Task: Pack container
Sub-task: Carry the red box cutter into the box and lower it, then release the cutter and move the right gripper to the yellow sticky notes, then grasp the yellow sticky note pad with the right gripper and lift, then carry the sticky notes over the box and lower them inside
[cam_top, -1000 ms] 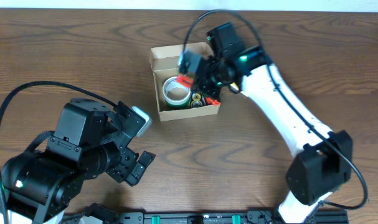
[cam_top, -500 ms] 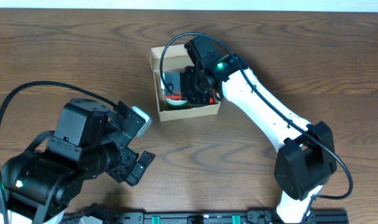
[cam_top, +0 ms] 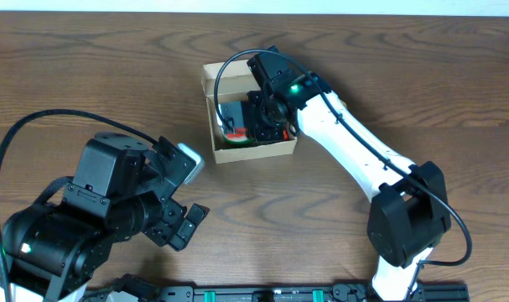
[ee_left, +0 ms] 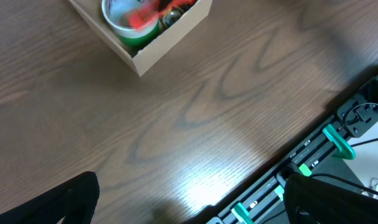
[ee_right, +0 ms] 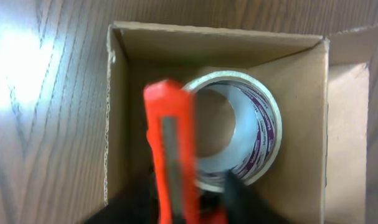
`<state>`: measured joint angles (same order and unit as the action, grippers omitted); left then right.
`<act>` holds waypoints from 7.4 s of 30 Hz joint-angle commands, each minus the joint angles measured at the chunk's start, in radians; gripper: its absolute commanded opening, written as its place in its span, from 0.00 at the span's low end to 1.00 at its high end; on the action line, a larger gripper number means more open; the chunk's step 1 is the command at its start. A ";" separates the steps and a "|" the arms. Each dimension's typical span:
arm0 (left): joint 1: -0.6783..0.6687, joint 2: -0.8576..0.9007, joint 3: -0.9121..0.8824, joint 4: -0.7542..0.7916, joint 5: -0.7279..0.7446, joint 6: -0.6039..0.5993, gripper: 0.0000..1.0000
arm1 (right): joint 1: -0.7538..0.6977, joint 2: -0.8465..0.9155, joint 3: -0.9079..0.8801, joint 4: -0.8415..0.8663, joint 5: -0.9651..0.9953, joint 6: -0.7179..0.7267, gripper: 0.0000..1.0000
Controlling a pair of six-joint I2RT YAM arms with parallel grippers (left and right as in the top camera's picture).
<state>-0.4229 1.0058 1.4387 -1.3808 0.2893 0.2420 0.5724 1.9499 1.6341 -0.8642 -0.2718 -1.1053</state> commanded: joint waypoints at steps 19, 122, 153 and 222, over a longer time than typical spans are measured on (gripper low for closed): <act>-0.002 0.000 0.017 -0.003 0.014 -0.003 0.95 | -0.055 -0.140 0.002 0.140 0.258 0.521 0.82; -0.002 0.000 0.017 -0.003 0.014 -0.003 0.95 | -0.473 0.237 0.197 -0.052 0.079 0.713 0.73; -0.002 0.000 0.017 -0.003 0.014 -0.003 0.95 | 0.058 0.132 0.439 -0.224 0.193 1.364 0.70; -0.002 0.000 0.017 -0.003 0.014 -0.003 0.95 | 0.114 0.264 0.436 -0.200 0.286 1.430 0.79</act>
<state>-0.4229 1.0058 1.4387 -1.3811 0.2893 0.2420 0.6846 2.2169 2.0697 -1.0565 -0.0174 0.3222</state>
